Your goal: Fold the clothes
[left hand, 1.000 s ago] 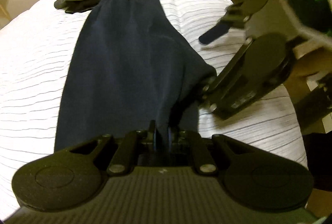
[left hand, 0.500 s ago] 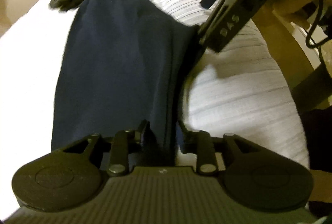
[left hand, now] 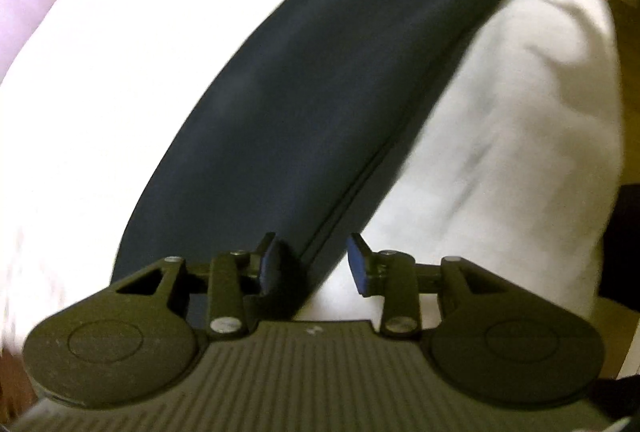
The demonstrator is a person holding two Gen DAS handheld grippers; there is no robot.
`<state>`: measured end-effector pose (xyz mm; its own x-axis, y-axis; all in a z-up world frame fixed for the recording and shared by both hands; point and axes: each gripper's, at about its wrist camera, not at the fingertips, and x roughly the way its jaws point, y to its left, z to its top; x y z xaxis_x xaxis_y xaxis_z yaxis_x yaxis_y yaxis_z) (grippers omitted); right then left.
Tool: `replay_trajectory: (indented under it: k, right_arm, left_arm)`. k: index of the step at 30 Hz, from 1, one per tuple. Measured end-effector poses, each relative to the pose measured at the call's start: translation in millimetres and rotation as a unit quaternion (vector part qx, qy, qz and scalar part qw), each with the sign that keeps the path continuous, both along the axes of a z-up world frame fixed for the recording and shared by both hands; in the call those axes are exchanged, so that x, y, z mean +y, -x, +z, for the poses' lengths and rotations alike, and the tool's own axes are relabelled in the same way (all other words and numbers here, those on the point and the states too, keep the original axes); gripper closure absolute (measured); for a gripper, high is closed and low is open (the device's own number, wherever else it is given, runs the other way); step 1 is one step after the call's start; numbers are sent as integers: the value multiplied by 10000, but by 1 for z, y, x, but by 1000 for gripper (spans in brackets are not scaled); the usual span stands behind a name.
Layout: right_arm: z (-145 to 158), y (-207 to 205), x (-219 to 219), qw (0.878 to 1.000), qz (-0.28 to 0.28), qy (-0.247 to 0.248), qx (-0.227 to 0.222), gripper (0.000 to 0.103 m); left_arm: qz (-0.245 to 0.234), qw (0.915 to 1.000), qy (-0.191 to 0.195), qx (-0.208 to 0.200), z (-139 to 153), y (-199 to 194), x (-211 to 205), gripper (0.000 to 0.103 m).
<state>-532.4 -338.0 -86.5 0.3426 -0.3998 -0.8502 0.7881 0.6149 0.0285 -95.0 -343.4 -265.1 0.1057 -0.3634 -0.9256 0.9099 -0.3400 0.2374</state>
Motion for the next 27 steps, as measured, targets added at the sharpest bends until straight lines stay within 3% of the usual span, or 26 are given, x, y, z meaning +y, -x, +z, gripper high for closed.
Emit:
replay_trajectory:
  k: [2,6,10,14,18,24,25,27]
  right_arm:
    - [-2,-32,5,9993,342,-24,-125,11]
    - [-4,-101,29,9919,1212,52,-375,11]
    - [-10,-166,70,9718,2314,188,-416,11]
    - [-17,-219,119,9350,3500,477,-316,11]
    - [-32,-269,178,8841,4578,887,-305,11]
    - [-71,-331,251,8235,5477,1440,-337,12]
    - [-79,-341,261,8157,5575,1519,-273,16]
    - [-99,-358,276,8009,5732,1734,-21,37]
  left_arm:
    - [370,9990,-97,-241,-8,-34,20,62]
    - [781,9962,-180,-332,-26,-87,52,62]
    - [811,9963,-149,-251,-38,-118,72,62]
    - [1032,9945,58,-136,-23,-133,97,62]
    - [1491,9882,318,-115,5,-142,138,60]
    - [1691,9846,418,-156,12,-134,189,58]
    - [1701,9846,375,-148,9,-132,195,58]
    - [1713,9848,294,-59,3,-133,208,57]
